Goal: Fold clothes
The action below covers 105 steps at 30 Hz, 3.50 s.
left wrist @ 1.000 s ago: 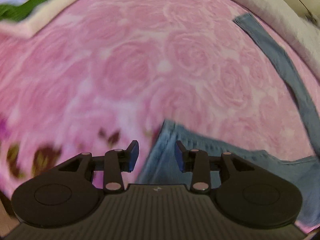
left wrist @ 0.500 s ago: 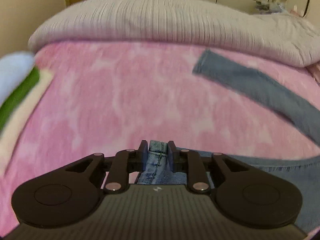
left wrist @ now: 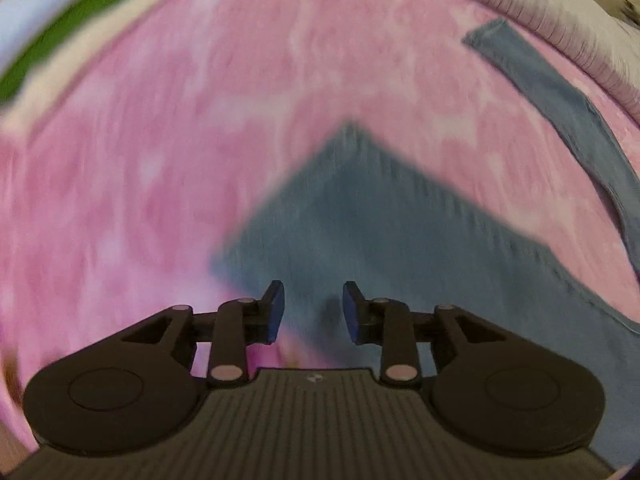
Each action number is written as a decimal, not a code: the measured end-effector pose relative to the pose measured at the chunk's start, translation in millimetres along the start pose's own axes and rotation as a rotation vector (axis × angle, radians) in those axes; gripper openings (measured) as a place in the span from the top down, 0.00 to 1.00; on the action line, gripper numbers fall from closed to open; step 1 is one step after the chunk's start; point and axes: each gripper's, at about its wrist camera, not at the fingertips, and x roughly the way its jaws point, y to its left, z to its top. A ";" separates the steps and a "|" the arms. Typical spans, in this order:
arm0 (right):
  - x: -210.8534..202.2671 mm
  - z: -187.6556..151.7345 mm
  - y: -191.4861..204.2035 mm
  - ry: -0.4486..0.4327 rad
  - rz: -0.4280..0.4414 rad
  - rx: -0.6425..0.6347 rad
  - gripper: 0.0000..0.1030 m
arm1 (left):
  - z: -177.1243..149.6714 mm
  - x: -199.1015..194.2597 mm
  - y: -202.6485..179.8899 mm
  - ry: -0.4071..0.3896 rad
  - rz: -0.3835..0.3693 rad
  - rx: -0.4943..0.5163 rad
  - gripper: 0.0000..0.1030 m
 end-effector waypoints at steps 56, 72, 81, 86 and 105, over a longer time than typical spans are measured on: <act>20.4 105.9 -125.2 -0.142 0.099 -0.093 0.90 | -146.5 -51.4 54.3 -0.108 0.126 -0.164 0.94; -38.2 134.2 -89.3 -0.208 -0.020 -0.127 0.50 | -100.5 -87.7 -2.8 -0.102 0.043 -0.159 0.80; 26.7 145.3 -16.4 -0.140 0.033 -0.105 0.50 | -3.0 -3.3 -107.9 -0.081 -0.275 -0.116 0.75; 46.1 155.5 5.4 -0.106 0.155 0.103 0.50 | 59.2 39.4 -140.8 -0.087 -0.365 -0.163 0.74; 143.9 4.6 137.2 0.251 0.464 0.576 0.50 | 200.7 119.1 -220.4 -0.157 -0.390 -0.332 0.68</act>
